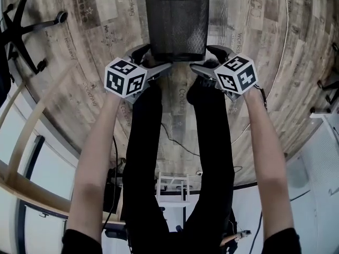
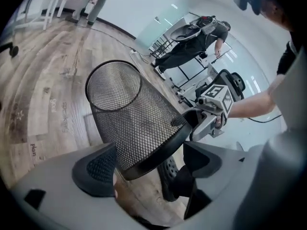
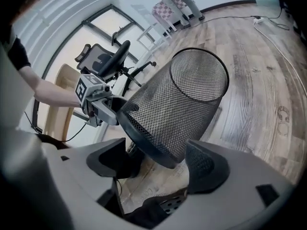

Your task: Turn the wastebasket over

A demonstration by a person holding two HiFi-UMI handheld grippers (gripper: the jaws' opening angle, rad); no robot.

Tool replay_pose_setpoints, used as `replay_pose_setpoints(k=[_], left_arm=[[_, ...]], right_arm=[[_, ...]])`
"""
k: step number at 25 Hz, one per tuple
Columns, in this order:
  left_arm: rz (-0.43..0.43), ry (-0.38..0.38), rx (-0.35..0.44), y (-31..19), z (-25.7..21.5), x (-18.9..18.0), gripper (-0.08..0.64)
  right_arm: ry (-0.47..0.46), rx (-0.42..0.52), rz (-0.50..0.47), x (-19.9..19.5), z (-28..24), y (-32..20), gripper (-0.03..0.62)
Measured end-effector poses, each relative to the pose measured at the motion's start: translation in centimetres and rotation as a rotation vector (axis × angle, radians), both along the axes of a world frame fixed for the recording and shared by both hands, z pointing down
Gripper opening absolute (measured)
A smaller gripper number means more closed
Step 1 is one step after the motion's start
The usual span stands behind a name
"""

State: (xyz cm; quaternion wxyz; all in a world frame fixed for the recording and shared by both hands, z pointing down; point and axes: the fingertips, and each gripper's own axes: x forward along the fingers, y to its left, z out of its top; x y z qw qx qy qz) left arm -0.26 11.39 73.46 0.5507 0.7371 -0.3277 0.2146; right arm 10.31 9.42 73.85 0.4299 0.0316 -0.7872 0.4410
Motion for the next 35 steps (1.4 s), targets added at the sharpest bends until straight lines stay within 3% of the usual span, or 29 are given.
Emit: replay_pose_setpoints(k=[5, 14, 31, 35], left_arm=[[0.088, -0.053, 0.03, 1.4, 2.1, 0.8, 0.426], [0.182, -0.122, 0.04, 3.3, 5.9, 1.5, 0.426], [0.252, -0.181, 0.043, 3.8, 8.4, 1.1, 0.426], [0.213, -0.181, -0.014, 4.2, 8.3, 1.0, 0.425]], right_arm=[[0.0, 0.037, 0.025, 0.6, 2.1, 1.0, 0.364], [0.036, 0.088, -0.06, 1.1, 5.7, 2.6, 0.365], [0.097, 0.117, -0.126, 0.8, 7.9, 3.1, 0.365], [0.136, 0.107, -0.18, 0.8, 7.8, 3.1, 0.364]])
